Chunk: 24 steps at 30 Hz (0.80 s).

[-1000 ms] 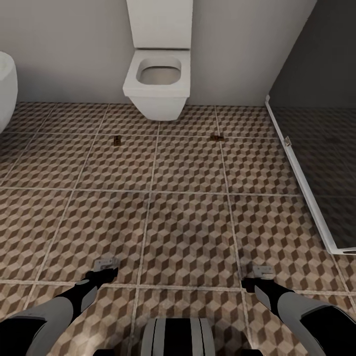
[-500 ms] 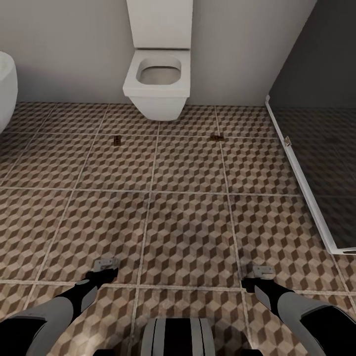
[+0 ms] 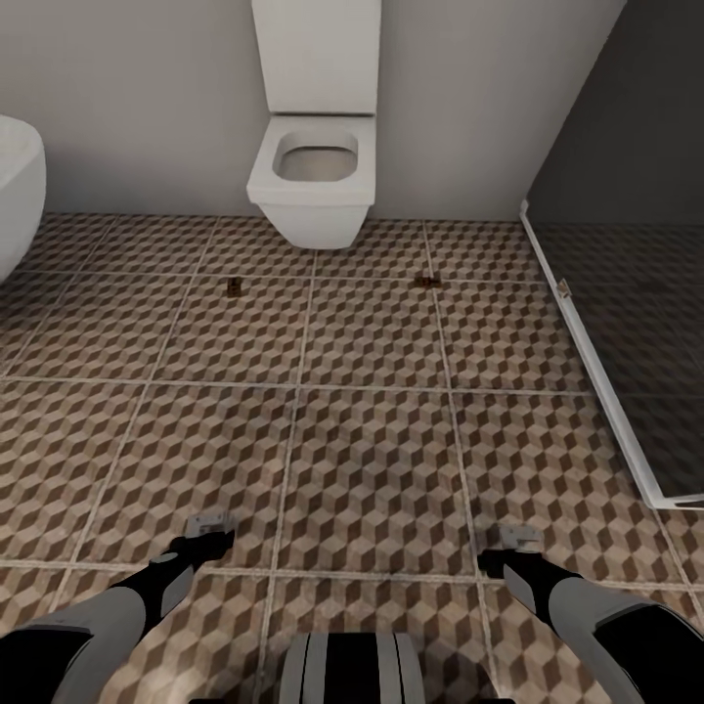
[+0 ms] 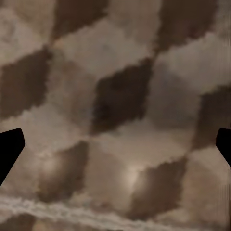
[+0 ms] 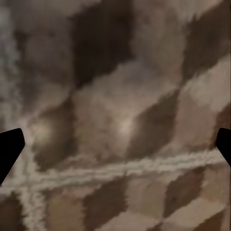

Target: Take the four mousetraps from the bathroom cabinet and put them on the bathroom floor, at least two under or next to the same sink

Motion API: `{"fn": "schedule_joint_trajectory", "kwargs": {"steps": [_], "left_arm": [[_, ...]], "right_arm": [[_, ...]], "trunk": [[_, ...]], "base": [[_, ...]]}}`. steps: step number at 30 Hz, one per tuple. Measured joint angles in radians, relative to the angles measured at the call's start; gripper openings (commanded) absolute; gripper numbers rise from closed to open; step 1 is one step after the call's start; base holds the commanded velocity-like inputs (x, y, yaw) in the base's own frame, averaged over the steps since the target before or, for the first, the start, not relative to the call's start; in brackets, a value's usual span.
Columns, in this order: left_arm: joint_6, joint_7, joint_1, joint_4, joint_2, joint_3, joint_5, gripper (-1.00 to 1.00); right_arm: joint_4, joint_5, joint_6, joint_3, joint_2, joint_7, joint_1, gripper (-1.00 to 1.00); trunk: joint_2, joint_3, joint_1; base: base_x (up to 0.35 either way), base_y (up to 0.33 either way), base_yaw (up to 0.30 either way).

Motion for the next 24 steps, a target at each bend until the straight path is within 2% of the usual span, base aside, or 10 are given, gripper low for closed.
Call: {"fn": "schedule_joint_trajectory", "kwargs": {"steps": [24], "left_arm": [[-0.001,-0.001,0.0,0.0,0.0,0.0,0.001,1.0]], "right_arm": [[0.0,0.0,0.0,0.0,0.0,0.001,0.0,1.0]], "trunk": [[0.006,0.093,-0.011]], "base": [[0.0,0.0,0.0]]}}
